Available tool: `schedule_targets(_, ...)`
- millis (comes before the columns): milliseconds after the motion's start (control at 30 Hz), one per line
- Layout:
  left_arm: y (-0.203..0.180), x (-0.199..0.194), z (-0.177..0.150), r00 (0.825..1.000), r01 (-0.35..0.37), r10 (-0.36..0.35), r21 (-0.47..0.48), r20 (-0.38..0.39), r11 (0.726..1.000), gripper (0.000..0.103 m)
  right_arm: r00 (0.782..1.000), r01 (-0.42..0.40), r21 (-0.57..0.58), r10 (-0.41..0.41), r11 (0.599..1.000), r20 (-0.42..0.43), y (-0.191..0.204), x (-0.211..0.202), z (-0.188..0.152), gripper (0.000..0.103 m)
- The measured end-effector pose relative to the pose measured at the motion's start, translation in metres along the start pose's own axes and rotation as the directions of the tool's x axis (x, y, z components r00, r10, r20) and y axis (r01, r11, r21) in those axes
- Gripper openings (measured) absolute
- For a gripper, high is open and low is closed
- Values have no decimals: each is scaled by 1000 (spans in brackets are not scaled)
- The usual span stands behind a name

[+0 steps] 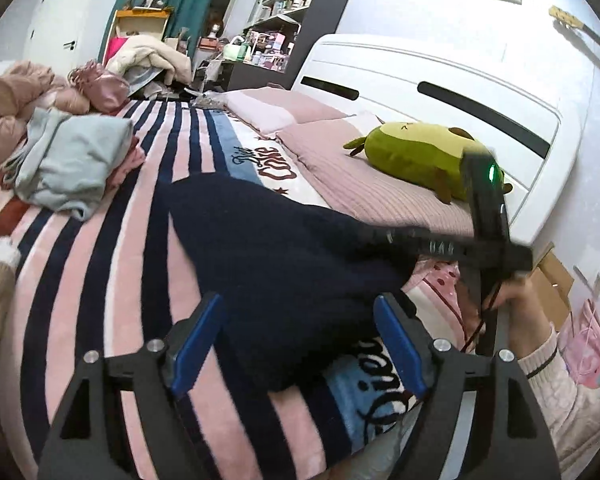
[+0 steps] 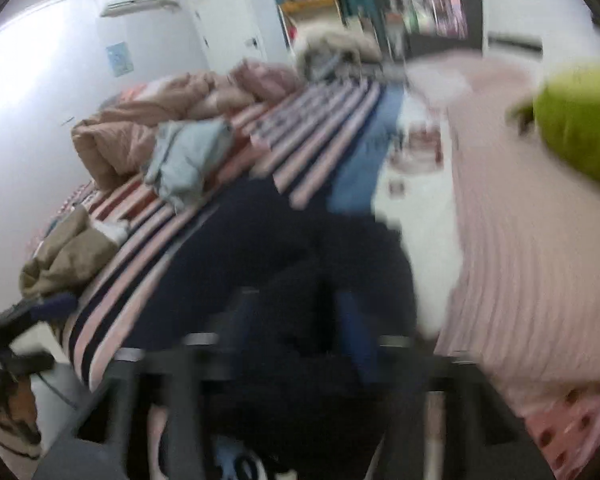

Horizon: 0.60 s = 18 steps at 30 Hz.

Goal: Fold small clothes
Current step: 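Grasp the folded navy sweater with the left tool and lift it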

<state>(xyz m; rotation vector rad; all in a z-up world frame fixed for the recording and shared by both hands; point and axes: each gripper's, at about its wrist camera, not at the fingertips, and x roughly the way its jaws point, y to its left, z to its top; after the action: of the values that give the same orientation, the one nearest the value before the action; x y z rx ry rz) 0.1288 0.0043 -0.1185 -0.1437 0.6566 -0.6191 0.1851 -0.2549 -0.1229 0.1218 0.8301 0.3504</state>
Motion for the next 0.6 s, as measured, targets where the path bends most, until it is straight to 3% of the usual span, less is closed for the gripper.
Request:
schedule_targets(100, 12, 5, -6, 1000, 11, -11, -22, -11, 1000, 75, 999, 35, 73, -34, 997, -11, -25, -6, -44, 15)
schedule_targets(167, 14, 12, -7, 1000, 21, -21, -36, -14, 999, 75, 999, -18, 173, 23, 985, -25, -40, -8, -73, 14)
schedule_targets(267, 16, 25, -3, 999, 45, -46, -48, -23, 998, 75, 999, -30, 199, 36, 980, -24, -41, -15, -93, 14)
schedule_targets(500, 28, 53, 6, 993, 102, -106, -79, -56, 992, 79, 995, -10, 147, 24, 989, -96, -34, -19, -88, 14)
schedule_targets(600, 39, 68, 15, 986, 129, -139, -103, -92, 986, 81, 995, -14, 157, 30, 987, -100, -41, -23, -70, 31)
